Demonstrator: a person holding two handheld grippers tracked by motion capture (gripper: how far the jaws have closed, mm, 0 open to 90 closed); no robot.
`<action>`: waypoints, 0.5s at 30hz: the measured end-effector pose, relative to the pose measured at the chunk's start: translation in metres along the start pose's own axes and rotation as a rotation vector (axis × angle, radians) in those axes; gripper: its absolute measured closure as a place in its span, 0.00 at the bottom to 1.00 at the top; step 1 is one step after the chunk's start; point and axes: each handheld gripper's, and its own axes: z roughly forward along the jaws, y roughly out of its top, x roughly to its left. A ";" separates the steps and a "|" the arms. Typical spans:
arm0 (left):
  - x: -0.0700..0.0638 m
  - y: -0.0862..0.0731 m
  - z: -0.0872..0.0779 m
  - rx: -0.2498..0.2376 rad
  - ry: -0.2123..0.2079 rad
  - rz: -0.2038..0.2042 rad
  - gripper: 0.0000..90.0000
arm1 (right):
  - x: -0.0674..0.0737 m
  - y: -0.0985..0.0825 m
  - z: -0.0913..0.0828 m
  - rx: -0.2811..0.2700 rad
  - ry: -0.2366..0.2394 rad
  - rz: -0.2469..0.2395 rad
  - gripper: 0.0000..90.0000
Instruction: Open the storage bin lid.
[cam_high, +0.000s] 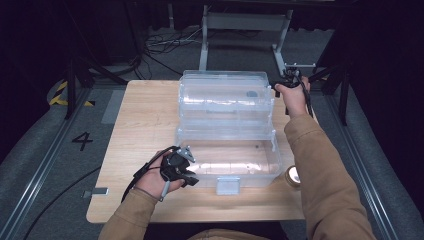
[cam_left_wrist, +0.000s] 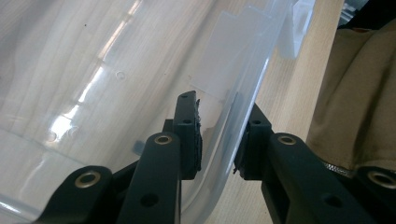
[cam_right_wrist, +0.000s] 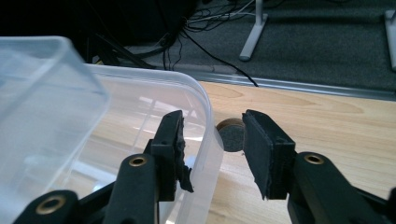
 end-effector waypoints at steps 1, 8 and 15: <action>0.000 0.000 0.000 0.000 0.000 0.000 0.82 | 0.000 0.000 0.000 0.000 0.000 0.000 0.64; 0.005 0.000 -0.006 -0.034 -0.033 -0.004 0.72 | 0.003 -0.002 -0.043 -0.065 0.050 -0.041 0.52; 0.005 -0.003 -0.031 -0.132 -0.050 0.005 0.65 | 0.012 -0.007 -0.090 -0.097 0.094 -0.115 0.47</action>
